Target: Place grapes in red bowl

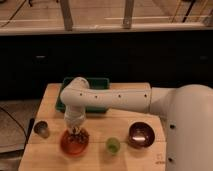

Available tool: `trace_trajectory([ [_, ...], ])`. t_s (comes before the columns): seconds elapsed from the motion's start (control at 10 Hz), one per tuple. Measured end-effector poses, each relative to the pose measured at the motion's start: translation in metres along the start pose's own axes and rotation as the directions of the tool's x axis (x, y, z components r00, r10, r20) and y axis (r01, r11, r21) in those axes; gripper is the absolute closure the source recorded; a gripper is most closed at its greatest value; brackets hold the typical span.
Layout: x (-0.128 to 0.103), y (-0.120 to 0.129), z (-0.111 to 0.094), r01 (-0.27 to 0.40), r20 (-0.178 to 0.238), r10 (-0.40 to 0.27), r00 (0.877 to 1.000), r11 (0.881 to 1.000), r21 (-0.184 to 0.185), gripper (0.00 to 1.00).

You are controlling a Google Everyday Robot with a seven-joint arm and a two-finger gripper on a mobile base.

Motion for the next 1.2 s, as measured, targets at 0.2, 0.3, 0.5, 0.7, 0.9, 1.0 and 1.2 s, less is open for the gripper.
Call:
trace_trajectory([
  [0.2, -0.0004, -0.0009, 0.0, 0.011, 0.004, -0.011, 1.0, 1.0, -0.002, 1.0],
  [0.3, 0.0, -0.001, -0.0003, 0.016, 0.006, -0.016, 1.0, 1.0, -0.003, 1.0],
  [0.5, 0.0001, -0.0036, -0.0003, 0.03, 0.012, -0.03, 0.999, 1.0, -0.004, 1.0],
  [0.7, 0.0005, -0.0057, -0.0003, 0.039, 0.015, -0.039, 0.999, 0.999, -0.007, 0.99],
  [0.9, 0.0006, -0.0057, -0.0004, 0.04, 0.015, -0.04, 0.999, 0.999, -0.008, 0.99],
  [1.0, 0.0014, -0.0052, -0.0006, 0.044, 0.018, -0.044, 0.999, 0.999, -0.009, 1.0],
  [1.2, 0.0018, -0.0068, -0.0009, 0.049, 0.018, -0.049, 0.999, 0.999, -0.009, 0.99],
])
